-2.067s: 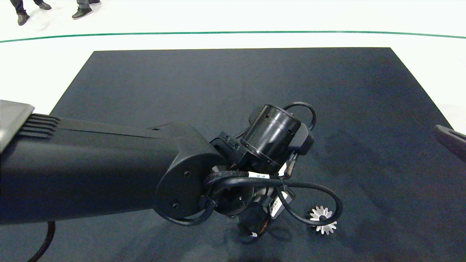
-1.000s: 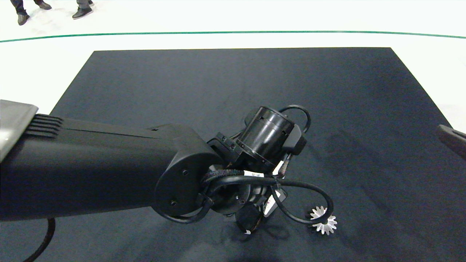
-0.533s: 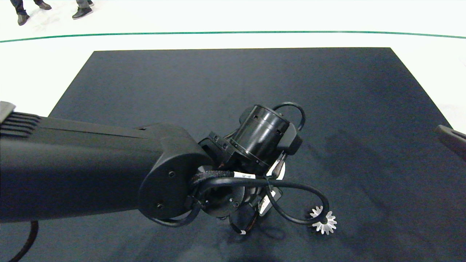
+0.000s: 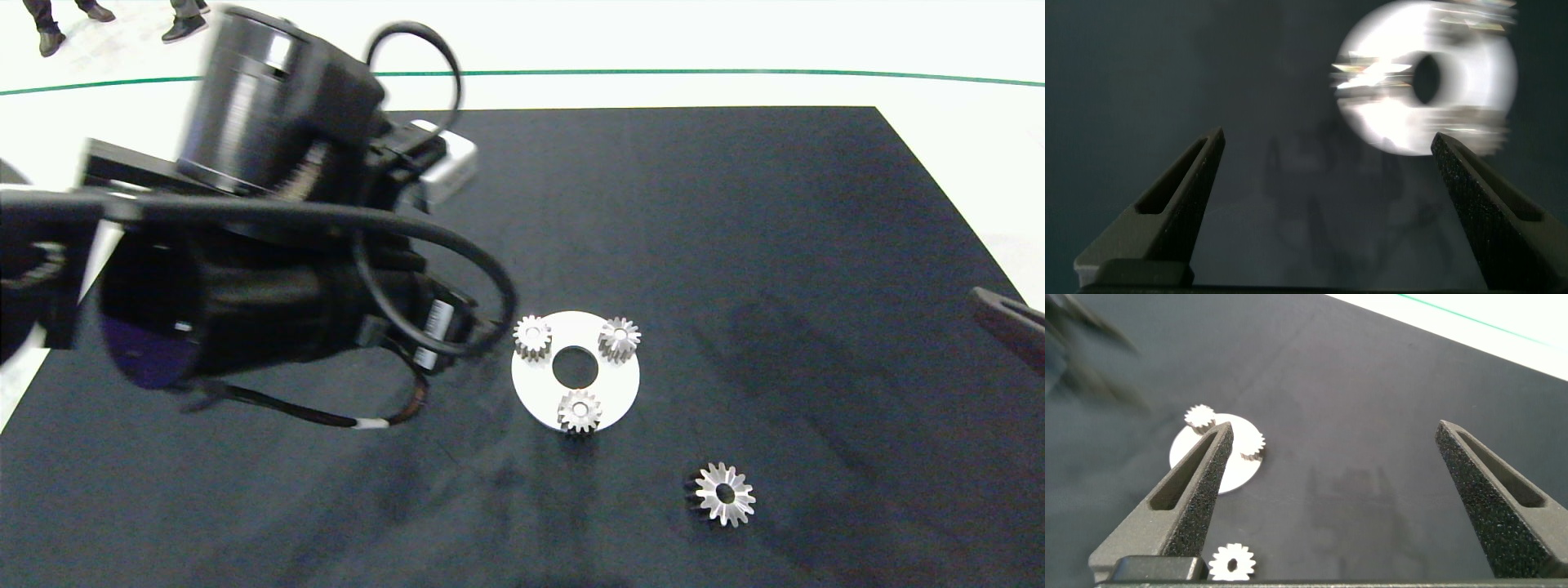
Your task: Remove an incorrectly installed larger gear and replace it with the correct smaller gear
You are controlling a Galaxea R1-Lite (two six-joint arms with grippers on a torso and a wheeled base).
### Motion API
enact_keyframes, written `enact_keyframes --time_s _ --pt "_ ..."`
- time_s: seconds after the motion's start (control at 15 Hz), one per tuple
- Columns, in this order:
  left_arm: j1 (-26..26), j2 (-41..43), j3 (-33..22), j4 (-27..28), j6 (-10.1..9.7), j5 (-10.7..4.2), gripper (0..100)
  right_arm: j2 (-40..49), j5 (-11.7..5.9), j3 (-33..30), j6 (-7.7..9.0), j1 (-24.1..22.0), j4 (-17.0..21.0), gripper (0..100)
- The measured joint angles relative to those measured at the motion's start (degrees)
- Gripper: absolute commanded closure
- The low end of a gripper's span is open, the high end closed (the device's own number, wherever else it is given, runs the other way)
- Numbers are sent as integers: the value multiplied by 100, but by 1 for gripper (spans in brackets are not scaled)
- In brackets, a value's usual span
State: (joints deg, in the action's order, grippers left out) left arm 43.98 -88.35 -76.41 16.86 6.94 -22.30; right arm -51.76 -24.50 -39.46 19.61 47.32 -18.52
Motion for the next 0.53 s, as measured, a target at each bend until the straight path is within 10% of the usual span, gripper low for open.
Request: enact_keyframes --time_s 0.53 --pt "-2153 3783 1484 -975 262 9 0 438 -766 484 434 -975 -55 0"
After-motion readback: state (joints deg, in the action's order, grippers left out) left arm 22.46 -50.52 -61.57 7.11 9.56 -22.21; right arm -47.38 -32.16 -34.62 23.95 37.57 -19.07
